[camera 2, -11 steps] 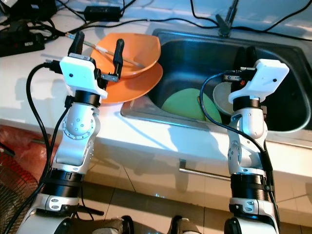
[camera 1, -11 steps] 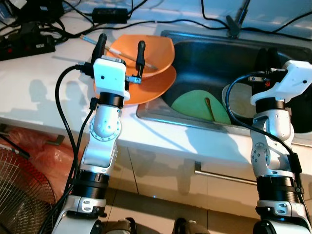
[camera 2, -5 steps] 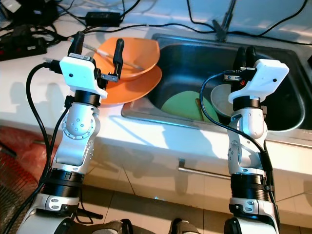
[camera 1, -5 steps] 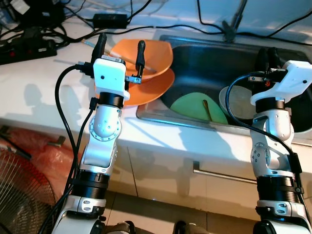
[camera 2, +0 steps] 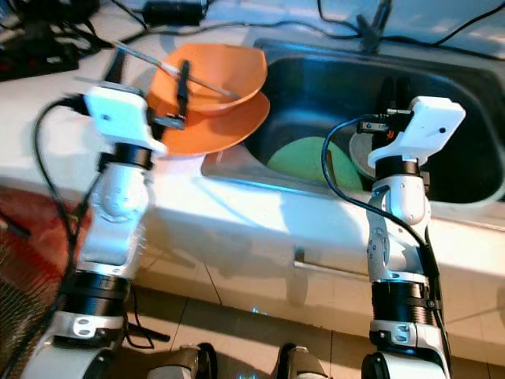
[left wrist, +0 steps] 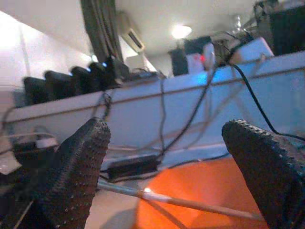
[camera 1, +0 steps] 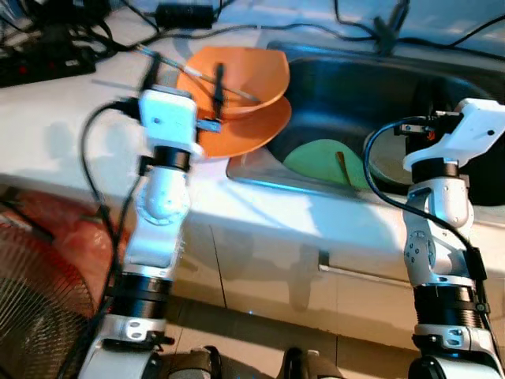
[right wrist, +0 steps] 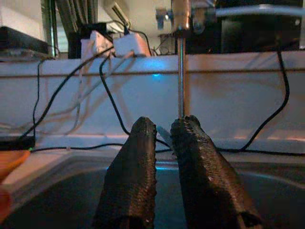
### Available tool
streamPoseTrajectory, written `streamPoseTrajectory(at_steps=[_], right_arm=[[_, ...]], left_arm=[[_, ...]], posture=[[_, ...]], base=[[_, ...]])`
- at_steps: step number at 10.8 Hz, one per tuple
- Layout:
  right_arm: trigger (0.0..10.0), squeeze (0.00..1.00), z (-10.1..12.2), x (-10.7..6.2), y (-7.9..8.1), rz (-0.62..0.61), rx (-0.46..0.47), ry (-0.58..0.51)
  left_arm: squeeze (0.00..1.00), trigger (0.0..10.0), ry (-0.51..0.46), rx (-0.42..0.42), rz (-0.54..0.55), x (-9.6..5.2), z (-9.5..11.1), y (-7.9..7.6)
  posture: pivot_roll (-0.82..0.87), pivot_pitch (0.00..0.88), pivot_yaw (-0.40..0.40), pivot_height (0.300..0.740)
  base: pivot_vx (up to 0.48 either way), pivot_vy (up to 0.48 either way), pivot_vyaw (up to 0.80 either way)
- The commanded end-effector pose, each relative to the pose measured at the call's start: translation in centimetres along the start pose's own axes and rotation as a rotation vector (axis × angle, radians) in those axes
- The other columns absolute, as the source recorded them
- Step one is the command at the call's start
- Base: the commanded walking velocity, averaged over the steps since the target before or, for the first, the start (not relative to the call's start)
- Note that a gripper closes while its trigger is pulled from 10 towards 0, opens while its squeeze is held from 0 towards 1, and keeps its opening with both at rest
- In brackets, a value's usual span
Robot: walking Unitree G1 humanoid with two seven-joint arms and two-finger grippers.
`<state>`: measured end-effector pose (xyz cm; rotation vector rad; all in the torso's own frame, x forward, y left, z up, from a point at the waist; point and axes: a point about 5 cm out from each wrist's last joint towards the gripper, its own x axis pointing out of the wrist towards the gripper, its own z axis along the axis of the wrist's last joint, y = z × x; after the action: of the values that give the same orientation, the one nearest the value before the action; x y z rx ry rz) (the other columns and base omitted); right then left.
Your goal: Kitchen organization
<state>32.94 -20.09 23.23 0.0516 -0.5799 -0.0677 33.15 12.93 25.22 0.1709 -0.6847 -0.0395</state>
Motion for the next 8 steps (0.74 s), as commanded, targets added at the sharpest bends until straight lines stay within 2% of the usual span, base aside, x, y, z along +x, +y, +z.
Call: streamPoseTrajectory(at_steps=[1, 4, 8], right_arm=[[10.0, 0.0, 0.2, 0.0, 0.0, 0.004, -0.006, -0.011], [10.0, 0.0, 0.2, 0.0, 0.0, 0.006, -0.005, -0.012], [10.0, 0.0, 0.1, 0.1, 0.1, 0.01, -0.003, -0.014]], left_arm=[[0.0, 10.0, -0.012, -0.007, 0.023, 0.4, 0.4, 0.3], [0.0, 10.0, -0.002, -0.011, 0.072, 1.1, 0.5, 2.0], [0.0, 10.0, 0.013, -0.01, 0.069, 1.0, 0.3, 2.1]], posture=[[0.02, 0.173, -0.002, 0.74], [0.02, 0.173, -0.002, 0.74], [0.02, 0.164, 0.0, 0.74]], base=[[0.0, 0.0, 0.0], [0.0, 0.0, 0.0], [0.0, 0.0, 0.0]])
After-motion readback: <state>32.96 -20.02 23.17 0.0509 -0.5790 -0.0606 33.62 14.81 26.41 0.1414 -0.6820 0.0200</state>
